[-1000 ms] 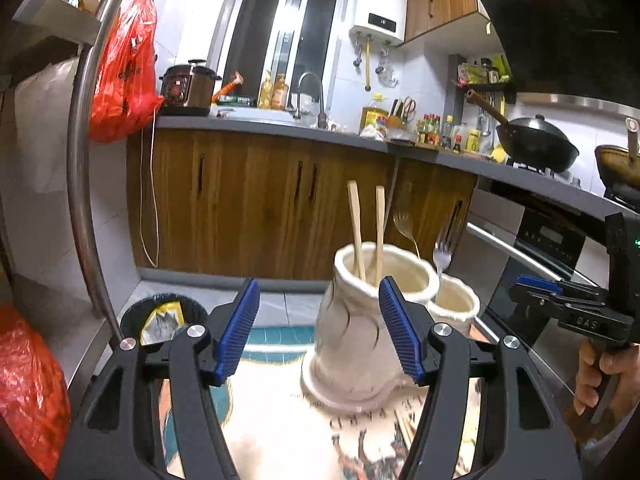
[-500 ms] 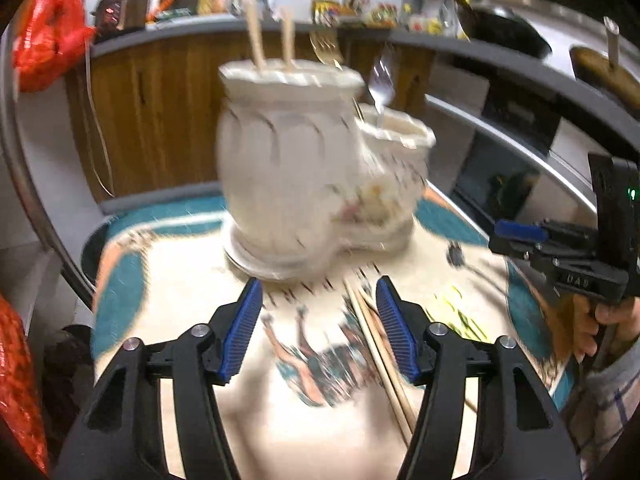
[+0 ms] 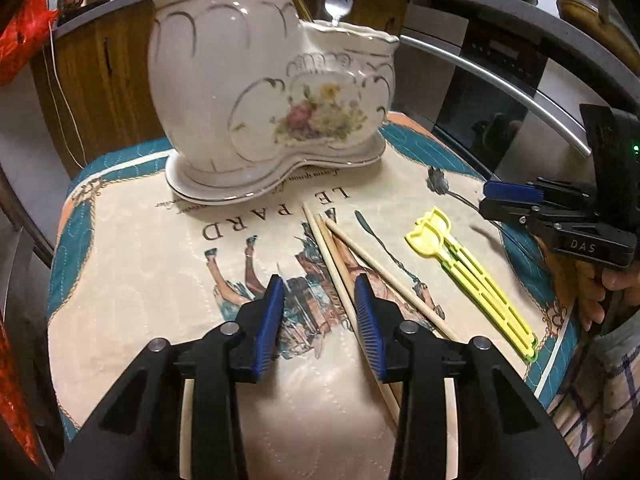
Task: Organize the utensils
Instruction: 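Move both open tools back down toward the remaining utensils, then grasp a wooden chopstick with the left tool while the right tool grasps the silver flower spoon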
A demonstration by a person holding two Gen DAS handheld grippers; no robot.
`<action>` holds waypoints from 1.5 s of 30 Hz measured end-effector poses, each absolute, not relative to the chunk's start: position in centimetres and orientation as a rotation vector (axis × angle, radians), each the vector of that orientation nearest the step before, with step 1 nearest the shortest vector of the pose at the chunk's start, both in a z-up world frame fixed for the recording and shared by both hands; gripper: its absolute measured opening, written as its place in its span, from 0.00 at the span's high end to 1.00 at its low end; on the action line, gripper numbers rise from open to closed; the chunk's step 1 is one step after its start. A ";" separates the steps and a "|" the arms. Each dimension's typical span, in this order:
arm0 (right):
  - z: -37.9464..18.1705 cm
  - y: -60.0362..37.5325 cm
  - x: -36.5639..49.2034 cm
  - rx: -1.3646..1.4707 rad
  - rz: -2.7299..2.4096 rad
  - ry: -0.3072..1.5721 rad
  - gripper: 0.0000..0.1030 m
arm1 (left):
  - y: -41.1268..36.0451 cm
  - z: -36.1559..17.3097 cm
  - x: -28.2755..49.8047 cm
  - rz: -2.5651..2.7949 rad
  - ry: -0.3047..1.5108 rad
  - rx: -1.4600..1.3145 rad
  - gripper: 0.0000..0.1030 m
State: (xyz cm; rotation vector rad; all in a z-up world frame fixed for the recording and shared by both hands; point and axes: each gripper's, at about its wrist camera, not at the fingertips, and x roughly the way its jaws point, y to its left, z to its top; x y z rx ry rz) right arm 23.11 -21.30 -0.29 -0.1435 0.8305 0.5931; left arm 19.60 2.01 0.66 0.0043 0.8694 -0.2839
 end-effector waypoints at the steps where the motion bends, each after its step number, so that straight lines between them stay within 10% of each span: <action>1: -0.4 -21.2 23.1 -0.149 0.593 0.835 0.67 | 2.0 0.6 19.7 -0.286 0.871 0.003 0.65; 36: 0.0 -17.4 28.1 -0.416 0.627 1.241 0.78 | -2.2 1.8 24.8 -0.308 1.335 0.259 0.71; 45: -0.1 -19.3 27.3 -0.293 0.606 1.176 0.96 | -1.6 2.2 24.0 -0.274 1.254 0.181 0.93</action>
